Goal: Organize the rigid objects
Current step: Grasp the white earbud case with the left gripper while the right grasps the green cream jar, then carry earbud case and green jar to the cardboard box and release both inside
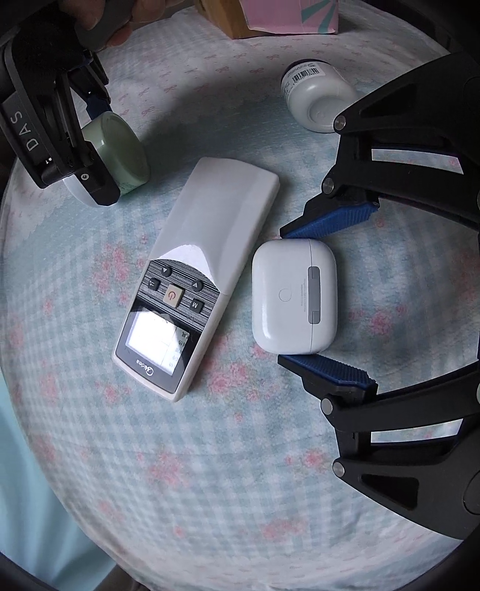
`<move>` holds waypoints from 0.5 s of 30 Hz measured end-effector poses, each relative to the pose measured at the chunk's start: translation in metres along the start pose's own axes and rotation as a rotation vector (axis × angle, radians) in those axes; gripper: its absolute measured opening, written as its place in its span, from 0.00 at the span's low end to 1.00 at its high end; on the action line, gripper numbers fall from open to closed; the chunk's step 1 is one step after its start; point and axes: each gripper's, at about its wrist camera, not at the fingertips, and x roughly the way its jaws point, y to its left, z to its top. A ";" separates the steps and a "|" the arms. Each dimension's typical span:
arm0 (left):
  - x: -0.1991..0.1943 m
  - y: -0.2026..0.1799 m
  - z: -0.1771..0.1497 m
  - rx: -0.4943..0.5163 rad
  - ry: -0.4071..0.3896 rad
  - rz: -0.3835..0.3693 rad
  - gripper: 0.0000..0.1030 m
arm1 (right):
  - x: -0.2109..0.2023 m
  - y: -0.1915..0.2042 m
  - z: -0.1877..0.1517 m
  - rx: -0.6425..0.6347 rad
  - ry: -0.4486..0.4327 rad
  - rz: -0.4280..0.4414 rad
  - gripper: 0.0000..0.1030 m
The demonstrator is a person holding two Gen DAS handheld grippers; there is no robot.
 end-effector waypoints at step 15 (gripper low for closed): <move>-0.083 -0.006 -0.009 -0.021 -0.076 -0.015 0.55 | -0.075 -0.005 -0.036 0.062 -0.083 0.122 0.64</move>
